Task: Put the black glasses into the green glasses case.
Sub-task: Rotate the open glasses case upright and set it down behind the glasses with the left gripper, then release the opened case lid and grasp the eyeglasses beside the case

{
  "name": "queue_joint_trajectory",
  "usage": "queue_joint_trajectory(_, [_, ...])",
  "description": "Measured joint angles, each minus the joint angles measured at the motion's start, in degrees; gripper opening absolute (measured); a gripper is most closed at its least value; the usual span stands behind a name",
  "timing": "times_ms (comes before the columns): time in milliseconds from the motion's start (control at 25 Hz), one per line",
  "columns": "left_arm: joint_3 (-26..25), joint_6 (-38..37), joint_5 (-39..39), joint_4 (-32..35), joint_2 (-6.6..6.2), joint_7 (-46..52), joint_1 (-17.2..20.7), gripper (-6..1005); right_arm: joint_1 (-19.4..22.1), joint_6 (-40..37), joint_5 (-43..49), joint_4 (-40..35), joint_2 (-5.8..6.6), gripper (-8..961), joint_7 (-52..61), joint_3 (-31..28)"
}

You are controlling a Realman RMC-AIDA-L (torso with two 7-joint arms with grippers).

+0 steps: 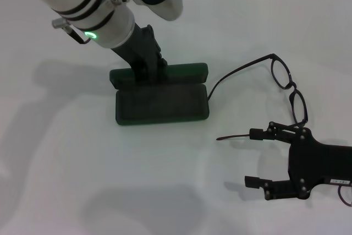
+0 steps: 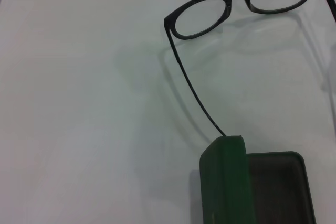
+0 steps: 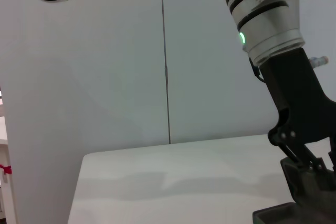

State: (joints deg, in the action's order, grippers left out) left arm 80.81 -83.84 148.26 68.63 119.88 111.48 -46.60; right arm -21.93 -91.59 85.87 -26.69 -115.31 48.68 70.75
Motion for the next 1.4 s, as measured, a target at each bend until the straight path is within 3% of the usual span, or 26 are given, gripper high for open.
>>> queue_joint_trajectory(240, [3.29,0.16,0.27,0.49,0.00,0.58,0.66,205,0.10,0.12,0.00,0.06,-0.04,873,0.00,0.00])
queue_joint_trajectory(440, [3.16,0.17,-0.08,0.74,0.00,0.86,0.70,250,0.14,0.19,0.00,0.06,-0.07,873,0.00,0.00])
queue_joint_trajectory(560, [2.36,-0.14,-0.63,1.10,-0.02,1.83,0.72,475,0.14,0.19,0.00,0.06,-0.09,872,-0.01,0.00])
queue_joint_trajectory(600, [1.80,-0.41,-1.06,1.27,-0.04,2.15,0.71,478,0.14,0.20,0.00,0.06,-0.09,872,-0.02,0.00])
queue_joint_trajectory(840, [-9.29,-5.56,-10.16,0.65,-0.40,2.85,0.02,498,0.00,0.28,0.00,0.06,-0.09,872,-0.05,0.00])
queue_joint_trajectory(1080, [-21.85,-7.19,-20.52,-8.78,-2.22,-1.65,0.98,523,0.15,0.19,0.00,0.06,-0.08,871,-0.07,0.00])
queue_joint_trajectory(1240, [-30.61,-7.16,-26.30,-17.99,-3.61,-10.23,4.31,539,0.20,0.25,0.00,0.06,-0.08,871,-0.08,0.00])
queue_joint_trajectory(1400, [-37.42,-7.47,-33.67,-20.59,-3.59,-19.52,10.51,555,0.23,0.23,0.01,0.11,-0.08,871,-0.08,0.00])
